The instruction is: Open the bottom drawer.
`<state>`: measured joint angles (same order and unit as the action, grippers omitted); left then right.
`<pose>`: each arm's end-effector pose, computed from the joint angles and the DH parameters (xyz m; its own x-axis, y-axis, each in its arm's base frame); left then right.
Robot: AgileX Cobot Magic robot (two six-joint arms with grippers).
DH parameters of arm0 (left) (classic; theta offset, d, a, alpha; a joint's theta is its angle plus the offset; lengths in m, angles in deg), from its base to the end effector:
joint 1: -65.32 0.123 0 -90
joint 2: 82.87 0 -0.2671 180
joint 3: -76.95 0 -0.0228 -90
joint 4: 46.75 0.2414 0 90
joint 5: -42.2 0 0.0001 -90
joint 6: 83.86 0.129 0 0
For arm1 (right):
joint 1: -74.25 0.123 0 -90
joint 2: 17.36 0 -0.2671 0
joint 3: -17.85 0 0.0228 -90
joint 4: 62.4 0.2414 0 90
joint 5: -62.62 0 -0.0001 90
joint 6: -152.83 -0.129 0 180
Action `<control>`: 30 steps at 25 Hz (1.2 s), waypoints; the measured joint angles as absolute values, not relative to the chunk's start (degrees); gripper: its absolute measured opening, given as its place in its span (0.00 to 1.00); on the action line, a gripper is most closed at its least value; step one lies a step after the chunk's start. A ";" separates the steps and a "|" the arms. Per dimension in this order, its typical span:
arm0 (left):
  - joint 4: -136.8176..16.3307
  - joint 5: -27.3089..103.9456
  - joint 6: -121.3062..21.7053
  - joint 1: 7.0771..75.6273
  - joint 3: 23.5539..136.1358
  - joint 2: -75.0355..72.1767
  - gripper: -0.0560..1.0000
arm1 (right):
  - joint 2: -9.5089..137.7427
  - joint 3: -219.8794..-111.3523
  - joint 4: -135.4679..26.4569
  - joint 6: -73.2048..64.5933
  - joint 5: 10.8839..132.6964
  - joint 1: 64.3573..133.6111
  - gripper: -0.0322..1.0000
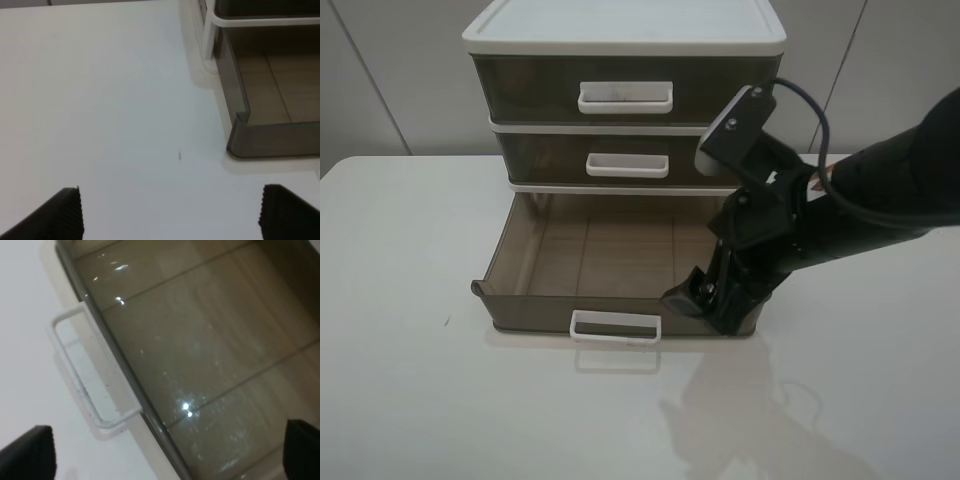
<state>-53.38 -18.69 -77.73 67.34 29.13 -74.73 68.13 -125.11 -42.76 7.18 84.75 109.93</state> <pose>0.0379 -0.0117 0.2571 -0.4455 0.0345 -0.8946 0.0776 0.9970 -0.0001 0.2105 0.1713 0.1758 -0.4504 -0.6612 -0.5999 -0.7954 0.6024 -0.0668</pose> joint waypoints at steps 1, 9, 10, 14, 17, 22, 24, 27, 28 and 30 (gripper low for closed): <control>-53.38 -18.69 -77.73 67.34 29.13 -74.73 0.73 | 66.79 -125.11 -43.41 3.94 86.31 108.14 0.80; -53.38 -18.69 -77.73 67.34 29.13 -74.73 0.73 | 50.57 -125.10 -49.40 -16.45 99.74 88.14 0.80; -53.38 -18.69 -77.73 67.34 29.13 -74.73 0.73 | 47.91 -125.10 -49.87 -17.86 100.95 85.47 0.80; -53.38 -18.69 -77.73 67.34 29.13 -74.73 0.73 | 36.69 -125.10 -52.27 -22.68 105.34 77.54 0.80; -53.38 -18.69 -77.73 67.34 29.13 -74.73 0.73 | 27.68 -125.10 -53.93 -24.22 108.68 75.65 0.80; -53.38 -18.69 -77.73 67.34 29.13 -74.73 0.73 | 12.84 -125.10 -55.71 -24.79 114.84 75.39 0.80; -53.38 -18.69 -77.73 67.34 29.13 -74.73 0.73 | 7.61 -125.10 -57.00 -25.47 116.80 75.39 0.80; -53.38 -18.69 -77.73 67.34 29.13 -74.73 0.73 | 1.45 -125.10 -58.86 -25.73 119.05 75.39 0.80; -53.38 -18.69 -77.73 67.34 29.13 -74.73 0.73 | -0.37 -125.10 -59.63 -25.73 119.25 75.39 0.80; -53.38 -18.69 -77.73 67.34 29.13 -74.73 0.73 | -3.09 -124.96 -60.86 -25.73 119.73 75.39 0.80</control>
